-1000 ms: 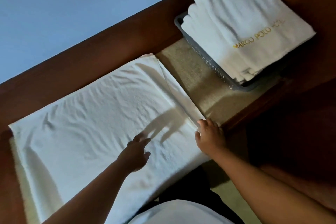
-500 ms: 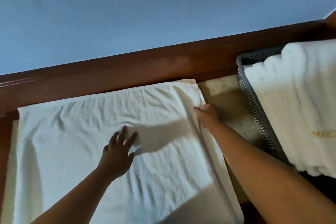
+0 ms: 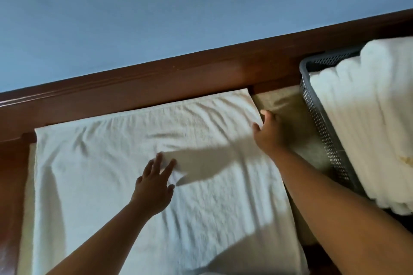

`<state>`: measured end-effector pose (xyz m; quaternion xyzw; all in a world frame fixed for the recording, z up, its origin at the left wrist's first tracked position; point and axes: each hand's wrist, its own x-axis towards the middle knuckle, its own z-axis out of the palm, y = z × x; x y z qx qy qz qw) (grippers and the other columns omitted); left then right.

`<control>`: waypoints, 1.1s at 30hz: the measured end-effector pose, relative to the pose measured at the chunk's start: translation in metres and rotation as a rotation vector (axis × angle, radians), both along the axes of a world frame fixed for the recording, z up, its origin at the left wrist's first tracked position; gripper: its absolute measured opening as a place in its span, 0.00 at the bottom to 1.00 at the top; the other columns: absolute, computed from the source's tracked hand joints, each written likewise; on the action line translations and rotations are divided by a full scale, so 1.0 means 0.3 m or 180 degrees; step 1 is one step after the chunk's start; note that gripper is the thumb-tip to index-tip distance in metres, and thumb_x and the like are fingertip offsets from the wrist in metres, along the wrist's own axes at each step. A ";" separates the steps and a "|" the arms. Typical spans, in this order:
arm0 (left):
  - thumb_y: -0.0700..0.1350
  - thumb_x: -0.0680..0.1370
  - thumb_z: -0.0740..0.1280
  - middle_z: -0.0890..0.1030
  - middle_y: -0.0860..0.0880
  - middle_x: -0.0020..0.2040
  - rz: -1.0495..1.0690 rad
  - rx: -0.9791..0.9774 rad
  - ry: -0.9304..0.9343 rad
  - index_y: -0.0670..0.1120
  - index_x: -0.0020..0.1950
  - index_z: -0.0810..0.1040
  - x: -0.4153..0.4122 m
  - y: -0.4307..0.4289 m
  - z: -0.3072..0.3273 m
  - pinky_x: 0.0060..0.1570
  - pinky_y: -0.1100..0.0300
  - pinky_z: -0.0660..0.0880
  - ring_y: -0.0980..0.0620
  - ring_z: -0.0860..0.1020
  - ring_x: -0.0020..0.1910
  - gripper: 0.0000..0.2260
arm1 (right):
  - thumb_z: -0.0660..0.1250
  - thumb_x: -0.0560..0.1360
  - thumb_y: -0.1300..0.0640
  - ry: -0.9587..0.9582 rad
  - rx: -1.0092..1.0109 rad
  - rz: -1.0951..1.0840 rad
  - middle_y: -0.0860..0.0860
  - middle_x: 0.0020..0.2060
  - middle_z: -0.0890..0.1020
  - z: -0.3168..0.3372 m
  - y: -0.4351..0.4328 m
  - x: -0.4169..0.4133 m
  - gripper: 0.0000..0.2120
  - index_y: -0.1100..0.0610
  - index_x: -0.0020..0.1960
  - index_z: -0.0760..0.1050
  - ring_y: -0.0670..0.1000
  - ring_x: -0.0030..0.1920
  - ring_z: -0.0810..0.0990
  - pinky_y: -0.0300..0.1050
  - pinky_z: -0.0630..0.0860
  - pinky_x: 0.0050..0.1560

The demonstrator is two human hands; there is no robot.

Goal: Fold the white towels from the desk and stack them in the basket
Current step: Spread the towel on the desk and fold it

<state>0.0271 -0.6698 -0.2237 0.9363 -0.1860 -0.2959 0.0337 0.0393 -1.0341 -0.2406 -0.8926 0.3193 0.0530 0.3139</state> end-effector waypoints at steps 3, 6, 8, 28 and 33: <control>0.56 0.83 0.60 0.38 0.50 0.82 0.0094 -0.0100 0.0179 0.59 0.82 0.48 -0.094 -0.026 0.034 0.72 0.43 0.65 0.45 0.46 0.81 0.31 | 0.70 0.75 0.56 0.0293 -0.0098 0.0265 0.60 0.69 0.66 0.006 0.087 -0.316 0.29 0.58 0.74 0.67 0.63 0.68 0.68 0.54 0.68 0.68; 0.55 0.83 0.61 0.35 0.50 0.82 -0.0088 -0.0069 0.0260 0.59 0.82 0.47 -0.240 -0.005 0.043 0.70 0.44 0.69 0.45 0.44 0.81 0.33 | 0.67 0.77 0.54 0.0431 -0.0204 0.0406 0.56 0.75 0.60 0.012 0.168 -0.506 0.30 0.53 0.77 0.62 0.59 0.73 0.66 0.53 0.68 0.70; 0.55 0.82 0.61 0.33 0.52 0.81 -0.0087 -0.0026 0.0180 0.59 0.82 0.44 -0.340 0.039 0.044 0.69 0.46 0.70 0.47 0.41 0.81 0.34 | 0.64 0.78 0.52 0.0561 -0.0393 0.0795 0.54 0.78 0.56 0.035 0.229 -0.578 0.30 0.50 0.78 0.60 0.57 0.76 0.61 0.53 0.62 0.74; 0.58 0.78 0.66 0.63 0.50 0.71 0.2785 -0.0432 -0.0165 0.57 0.78 0.60 -0.858 1.174 0.028 0.63 0.48 0.73 0.45 0.65 0.70 0.30 | 0.59 0.81 0.53 0.0614 -0.0231 0.3275 0.49 0.81 0.50 0.117 1.339 -0.770 0.27 0.47 0.79 0.60 0.50 0.80 0.50 0.41 0.53 0.76; 0.59 0.78 0.66 0.69 0.49 0.66 0.2721 -0.0550 0.0135 0.50 0.73 0.65 -0.772 1.217 0.024 0.64 0.49 0.70 0.45 0.68 0.67 0.27 | 0.63 0.77 0.52 0.0712 -0.0233 0.3188 0.51 0.81 0.48 0.119 1.644 -0.794 0.30 0.47 0.78 0.62 0.51 0.81 0.50 0.41 0.51 0.77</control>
